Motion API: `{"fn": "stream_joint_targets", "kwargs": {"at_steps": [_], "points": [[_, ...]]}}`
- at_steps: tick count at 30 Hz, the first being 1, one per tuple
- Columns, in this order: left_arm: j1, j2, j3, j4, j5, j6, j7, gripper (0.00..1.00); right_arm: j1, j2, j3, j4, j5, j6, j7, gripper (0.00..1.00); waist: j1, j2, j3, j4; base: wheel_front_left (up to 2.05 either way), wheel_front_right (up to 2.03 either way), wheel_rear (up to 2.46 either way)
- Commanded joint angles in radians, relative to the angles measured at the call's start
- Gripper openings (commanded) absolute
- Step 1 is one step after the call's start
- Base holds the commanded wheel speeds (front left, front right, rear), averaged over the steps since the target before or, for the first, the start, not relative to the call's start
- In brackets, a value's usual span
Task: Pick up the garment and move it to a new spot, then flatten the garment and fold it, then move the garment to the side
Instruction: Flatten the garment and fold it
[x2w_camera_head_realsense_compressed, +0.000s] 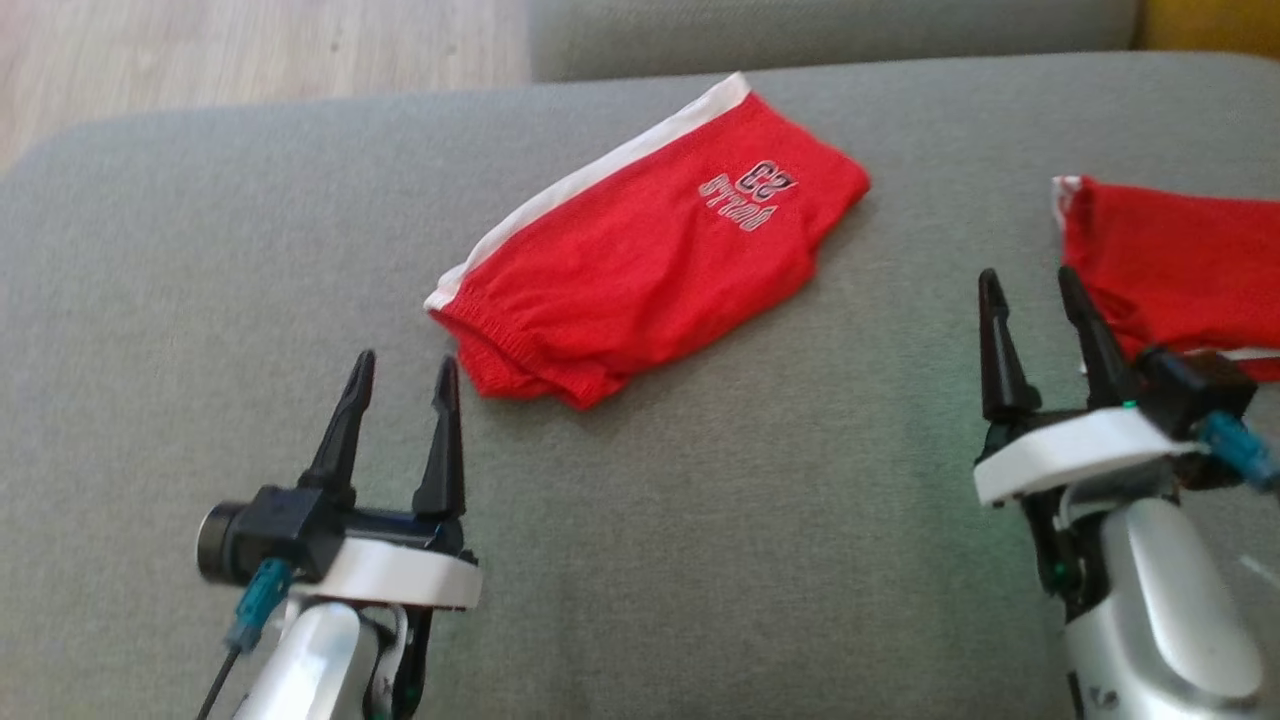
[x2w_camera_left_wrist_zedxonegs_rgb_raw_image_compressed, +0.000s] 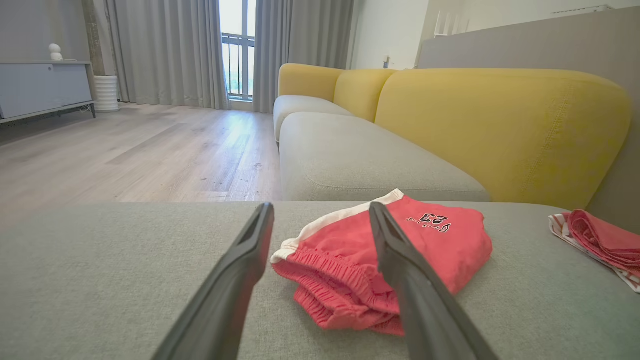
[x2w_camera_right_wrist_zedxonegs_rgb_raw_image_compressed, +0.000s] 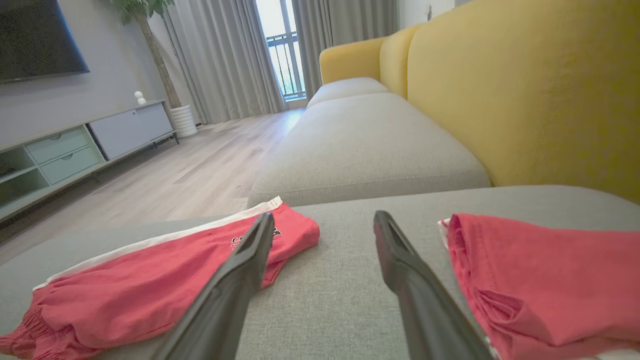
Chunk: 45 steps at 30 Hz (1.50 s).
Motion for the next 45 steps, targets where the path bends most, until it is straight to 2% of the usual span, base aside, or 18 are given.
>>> {"fn": "stream_joint_targets", "kwargs": {"at_steps": [1,5,11,17,18,21,28,38,39,40,41,42,45], "points": [[-0.058,0.001,0.041,-0.024,0.014,-0.008,-0.008,1.00,-0.060,0.009,0.011,-0.032,0.015,0.007,0.022,1.00,-0.0001,-0.0001,0.032,0.027,0.00,0.00,0.00],[-0.092,-0.034,0.044,-0.004,0.036,-0.038,-0.008,1.00,-0.146,0.010,-0.023,0.025,0.124,0.007,0.119,1.00,-0.0001,-0.0001,0.090,0.080,0.00,0.00,0.00],[-0.122,-0.070,0.049,0.025,0.057,-0.070,-0.008,1.00,-0.276,0.010,-0.083,0.177,0.294,0.007,0.251,1.00,-0.0001,-0.0001,0.148,0.149,0.00,0.00,0.00],[-0.146,-0.094,0.045,0.048,0.083,-0.104,-0.008,1.00,-0.397,0.010,-0.140,0.377,0.361,0.007,0.351,1.00,-0.0001,-0.0001,0.179,0.222,0.00,0.00,0.00],[-0.146,-0.094,0.045,0.048,0.083,-0.104,-0.008,1.00,-0.397,0.010,-0.140,0.377,0.361,0.007,0.351,1.00,-0.0001,-0.0001,0.179,0.222,0.00,0.00,0.00],[-0.152,-0.105,0.044,0.053,0.092,-0.114,-0.008,1.00,-0.455,0.010,-0.189,0.480,0.356,0.007,0.374,1.00,-0.0001,-0.0001,0.189,0.258,0.00,0.00,0.00],[-0.147,-0.122,0.044,0.053,0.093,-0.126,-0.008,1.00,-0.552,0.001,-0.312,0.671,0.249,0.007,0.399,1.00,-0.0001,-0.0001,0.205,0.327,0.00,0.00,0.00],[-0.155,-0.127,0.031,0.038,0.078,-0.128,-0.008,1.00,-0.644,-0.037,-0.427,0.831,0.125,0.007,0.417,1.00,-0.0001,-0.0001,0.227,0.379,0.00,0.00,0.00],[-0.158,-0.127,0.027,0.032,0.077,-0.123,-0.008,1.00,-0.652,-0.040,-0.434,0.840,0.116,0.007,0.416,0.81,-0.0001,-0.0001,0.231,0.382,0.00,0.00,0.00],[-0.161,-0.127,0.023,0.028,0.074,-0.120,-0.008,1.00,-0.660,-0.042,-0.440,0.847,0.109,0.007,0.415,0.43,-0.0001,-0.0001,0.234,0.385,0.00,0.00,0.00],[-0.164,-0.128,0.020,0.025,0.071,-0.116,-0.008,1.00,-0.667,-0.042,-0.445,0.853,0.103,0.007,0.413,0.10,-0.0001,-0.0001,0.236,0.386,0.00,0.00,0.00],[-0.167,-0.128,0.017,0.024,0.069,-0.113,-0.008,1.00,-0.673,-0.042,-0.449,0.857,0.098,0.007,0.409,0.00,-0.0001,-0.0001,0.238,0.387,0.00,0.00,0.00],[-0.171,-0.128,0.012,0.024,0.064,-0.107,-0.008,1.00,-0.689,-0.039,-0.454,0.860,0.092,0.007,0.392,0.00,-0.0001,-0.0001,0.241,0.385,0.00,0.00,0.00]]}}
